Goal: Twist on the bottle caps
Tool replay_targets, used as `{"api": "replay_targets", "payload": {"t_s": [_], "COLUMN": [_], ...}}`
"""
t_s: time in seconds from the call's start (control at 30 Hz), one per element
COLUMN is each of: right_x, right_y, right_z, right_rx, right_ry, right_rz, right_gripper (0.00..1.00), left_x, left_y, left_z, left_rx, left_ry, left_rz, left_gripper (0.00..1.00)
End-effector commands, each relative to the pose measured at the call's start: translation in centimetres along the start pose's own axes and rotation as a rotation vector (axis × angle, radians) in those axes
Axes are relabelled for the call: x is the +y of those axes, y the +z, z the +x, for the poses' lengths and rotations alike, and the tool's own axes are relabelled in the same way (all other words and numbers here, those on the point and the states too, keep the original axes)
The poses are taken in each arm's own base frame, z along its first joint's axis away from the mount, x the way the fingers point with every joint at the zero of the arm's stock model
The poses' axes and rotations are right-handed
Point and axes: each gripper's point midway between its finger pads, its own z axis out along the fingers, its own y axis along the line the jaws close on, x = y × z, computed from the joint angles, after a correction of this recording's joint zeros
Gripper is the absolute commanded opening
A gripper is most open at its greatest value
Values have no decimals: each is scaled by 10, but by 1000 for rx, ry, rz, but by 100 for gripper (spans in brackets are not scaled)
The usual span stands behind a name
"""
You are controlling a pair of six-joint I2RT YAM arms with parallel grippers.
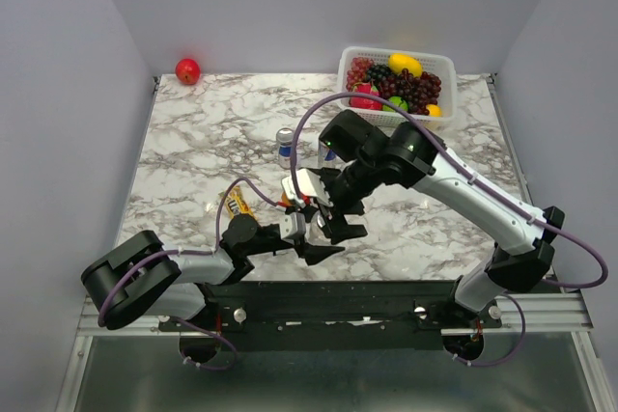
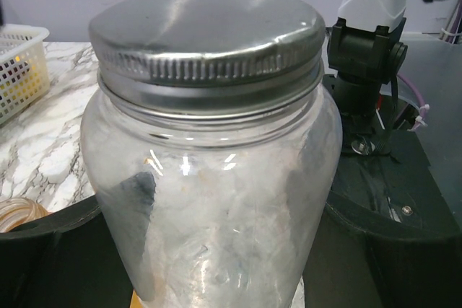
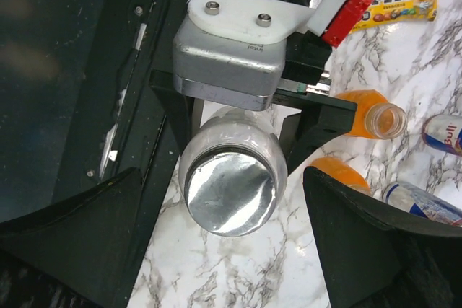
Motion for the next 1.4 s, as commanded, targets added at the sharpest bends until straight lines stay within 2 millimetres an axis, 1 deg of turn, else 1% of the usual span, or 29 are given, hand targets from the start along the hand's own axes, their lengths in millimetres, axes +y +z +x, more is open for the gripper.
{"api": "replay_targets", "payload": {"t_s": [0.0, 0.17, 0.47, 0.8, 1.0, 1.27, 1.37], "right_x": [16, 15, 14, 19, 20, 30, 33], "right_y": [-1, -2, -7, -7, -11, -16, -20], "right_z": [13, 20, 32, 47, 51, 55, 54], "right_rx": [49, 77, 125, 174, 193, 212, 209], "right_ry": [16, 21, 38, 50, 51, 78, 88], "right_rz": [-31, -13, 30, 36, 47, 23, 19], "right_gripper": [100, 100, 100, 100, 100, 99, 98], "left_x": [7, 10, 21, 32, 38, 43, 45], "left_y": [5, 3, 1, -2, -5, -5, -6], "left_z": [-17, -16, -16, -17, -15, -14, -14], "left_rx": [-50, -47, -44, -43, -37, -34, -34], "left_ry": [47, 43, 13, 3, -3, -10, -14], "left_rz": [-9, -19, -67, -110, -131, -151, -157], "left_gripper": [0, 0, 0, 0, 0, 0, 0]}}
